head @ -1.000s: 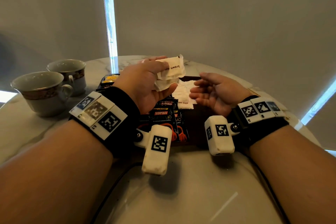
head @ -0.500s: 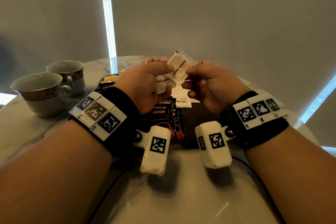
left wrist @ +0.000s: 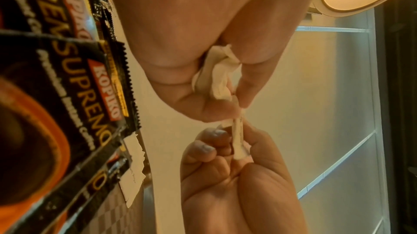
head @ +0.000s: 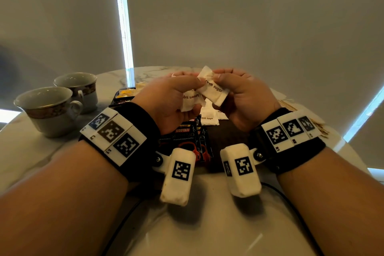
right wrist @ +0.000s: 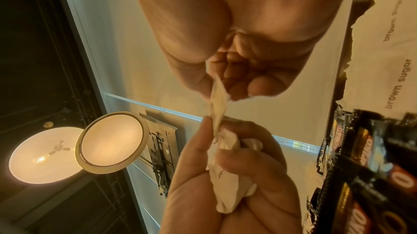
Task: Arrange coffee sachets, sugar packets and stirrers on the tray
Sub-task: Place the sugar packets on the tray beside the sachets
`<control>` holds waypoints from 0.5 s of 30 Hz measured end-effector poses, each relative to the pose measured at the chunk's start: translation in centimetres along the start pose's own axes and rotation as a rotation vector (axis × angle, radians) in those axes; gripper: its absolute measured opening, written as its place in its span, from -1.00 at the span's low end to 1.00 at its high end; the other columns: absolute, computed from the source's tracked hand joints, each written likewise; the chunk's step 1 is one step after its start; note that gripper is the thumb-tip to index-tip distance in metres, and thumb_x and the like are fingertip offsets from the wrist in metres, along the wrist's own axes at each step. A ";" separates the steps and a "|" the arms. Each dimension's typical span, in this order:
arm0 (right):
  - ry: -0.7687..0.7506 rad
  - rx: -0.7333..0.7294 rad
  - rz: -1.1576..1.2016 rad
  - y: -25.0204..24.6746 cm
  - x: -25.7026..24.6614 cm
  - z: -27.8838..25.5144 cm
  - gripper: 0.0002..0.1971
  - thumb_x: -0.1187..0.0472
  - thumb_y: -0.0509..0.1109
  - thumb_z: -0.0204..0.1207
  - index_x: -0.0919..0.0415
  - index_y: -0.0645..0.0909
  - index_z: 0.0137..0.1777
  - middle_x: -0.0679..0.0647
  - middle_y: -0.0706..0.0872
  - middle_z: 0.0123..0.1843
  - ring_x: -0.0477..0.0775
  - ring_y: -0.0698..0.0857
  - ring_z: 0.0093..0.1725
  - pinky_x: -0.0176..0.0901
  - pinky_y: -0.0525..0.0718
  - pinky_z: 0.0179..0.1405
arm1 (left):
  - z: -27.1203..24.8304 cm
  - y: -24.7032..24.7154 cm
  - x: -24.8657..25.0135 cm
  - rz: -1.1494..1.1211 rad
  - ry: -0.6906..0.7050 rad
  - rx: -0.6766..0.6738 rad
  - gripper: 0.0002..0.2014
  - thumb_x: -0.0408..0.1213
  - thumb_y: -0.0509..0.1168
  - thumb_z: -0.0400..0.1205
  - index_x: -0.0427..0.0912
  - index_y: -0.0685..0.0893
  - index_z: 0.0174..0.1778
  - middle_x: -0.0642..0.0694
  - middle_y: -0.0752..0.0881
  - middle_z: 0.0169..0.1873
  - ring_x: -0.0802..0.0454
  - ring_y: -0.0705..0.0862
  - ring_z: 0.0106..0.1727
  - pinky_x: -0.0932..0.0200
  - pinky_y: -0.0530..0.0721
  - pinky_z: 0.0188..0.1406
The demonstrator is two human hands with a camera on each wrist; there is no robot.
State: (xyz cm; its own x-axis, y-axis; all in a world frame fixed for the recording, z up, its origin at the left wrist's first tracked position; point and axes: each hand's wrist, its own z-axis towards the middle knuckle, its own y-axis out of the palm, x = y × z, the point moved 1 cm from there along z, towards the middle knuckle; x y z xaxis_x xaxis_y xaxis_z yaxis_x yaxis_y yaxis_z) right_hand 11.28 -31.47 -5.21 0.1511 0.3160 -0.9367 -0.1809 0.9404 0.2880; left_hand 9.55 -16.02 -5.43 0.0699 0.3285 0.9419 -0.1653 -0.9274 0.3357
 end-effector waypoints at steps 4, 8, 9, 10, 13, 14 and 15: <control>0.032 -0.054 -0.050 -0.3 0.2 0.2 -0.79 0.27 0.42 0.55 0.34 0.60 0.13 0.11 0.76 -0.25 0.02 0.66 -0.34 -0.17 0.53 -0.45 | 0.2 0.0 0.1 -0.068 0.047 0.035 -0.87 -0.42 0.36 0.69 -0.23 0.63 0.13 -0.25 0.76 -0.09 -0.04 0.71 -0.32 0.22 0.70 -0.47; 0.039 -0.063 -0.106 -0.4 0.2 0.3 -0.93 0.39 0.36 0.57 0.29 0.57 0.02 0.17 0.75 -0.20 0.05 0.66 -0.34 -0.14 0.51 -0.45 | 0.1 0.0 0.1 -0.064 0.048 0.046 -0.94 -0.39 0.36 0.69 -0.19 0.67 0.05 -0.24 0.76 -0.08 -0.06 0.72 -0.28 0.20 0.71 -0.45; 0.047 -0.047 -0.094 -0.5 0.1 0.5 -0.94 0.39 0.33 0.60 0.28 0.56 0.02 0.20 0.77 -0.16 0.06 0.69 -0.32 -0.15 0.52 -0.45 | 0.1 0.1 0.2 -0.066 0.040 0.061 -0.94 -0.37 0.35 0.70 -0.18 0.68 0.07 -0.25 0.75 -0.05 -0.07 0.72 -0.23 0.20 0.72 -0.44; 0.052 -0.026 -0.071 -0.8 0.0 0.6 -0.94 0.38 0.31 0.61 0.27 0.54 0.03 0.22 0.79 -0.12 0.06 0.71 -0.31 -0.17 0.53 -0.46 | 0.2 0.1 0.3 -0.077 0.035 0.084 -0.93 -0.35 0.33 0.72 -0.18 0.69 0.08 -0.25 0.73 -0.02 -0.09 0.71 -0.17 0.19 0.72 -0.43; 0.068 0.101 0.014 -2.2 -0.3 1.7 -0.86 0.31 0.27 0.66 0.25 0.57 0.17 0.14 0.81 -0.13 0.01 0.72 -0.34 -0.24 0.52 -0.51 | 0.3 -0.2 0.6 -0.143 0.048 0.144 -0.85 -0.42 0.21 0.74 -0.15 0.67 0.08 -0.25 0.67 0.04 -0.12 0.71 -0.07 0.16 0.72 -0.42; 0.083 0.163 0.033 -3.0 -0.3 2.1 -0.82 0.29 0.26 0.67 0.25 0.58 0.22 0.12 0.79 -0.14 -0.02 0.70 -0.38 -0.27 0.49 -0.55 | 0.4 -0.3 0.7 -0.168 0.054 0.155 -0.80 -0.46 0.17 0.74 -0.15 0.66 0.09 -0.25 0.66 0.05 -0.13 0.71 -0.03 0.15 0.73 -0.40; 0.103 0.222 0.052 -3.9 -0.1 2.5 -0.80 0.29 0.27 0.67 0.25 0.58 0.24 0.12 0.78 -0.14 -0.04 0.67 -0.43 -0.29 0.44 -0.59 | 0.4 -0.4 0.8 -0.190 0.061 0.166 -0.77 -0.48 0.13 0.73 -0.15 0.66 0.09 -0.26 0.65 0.06 -0.14 0.71 0.00 0.14 0.73 -0.39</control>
State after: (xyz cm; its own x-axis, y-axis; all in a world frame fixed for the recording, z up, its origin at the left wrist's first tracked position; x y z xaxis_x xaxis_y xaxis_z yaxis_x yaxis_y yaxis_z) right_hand 14.39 -34.83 -5.68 0.0452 0.3605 -0.9316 0.0343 0.9315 0.3621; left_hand 10.03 -15.46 -4.81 0.0238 0.5050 0.8628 0.0093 -0.8631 0.5049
